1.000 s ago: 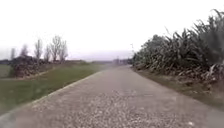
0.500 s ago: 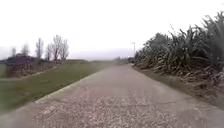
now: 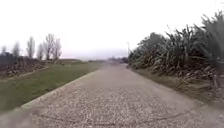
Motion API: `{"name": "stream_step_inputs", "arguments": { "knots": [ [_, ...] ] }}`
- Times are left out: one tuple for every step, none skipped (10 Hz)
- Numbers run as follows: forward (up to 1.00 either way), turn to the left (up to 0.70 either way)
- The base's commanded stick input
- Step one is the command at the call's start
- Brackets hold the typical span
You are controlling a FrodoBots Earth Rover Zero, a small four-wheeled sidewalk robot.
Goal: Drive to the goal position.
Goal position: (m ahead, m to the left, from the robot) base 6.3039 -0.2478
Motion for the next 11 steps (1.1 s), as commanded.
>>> {"name": "stream_step_inputs", "arguments": {
  "knots": [
    [0.85, 0.00],
    [0.85, 0.00],
    [0.85, -0.03],
    [0.85, -0.08],
    [0.85, -0.32],
    [0.85, -0.29],
    [0.85, 0.00],
    [0.85, 0.00],
    [0.85, 0.00],
    [0.85, 0.00],
    [0.85, 0.00]
  ]
}}
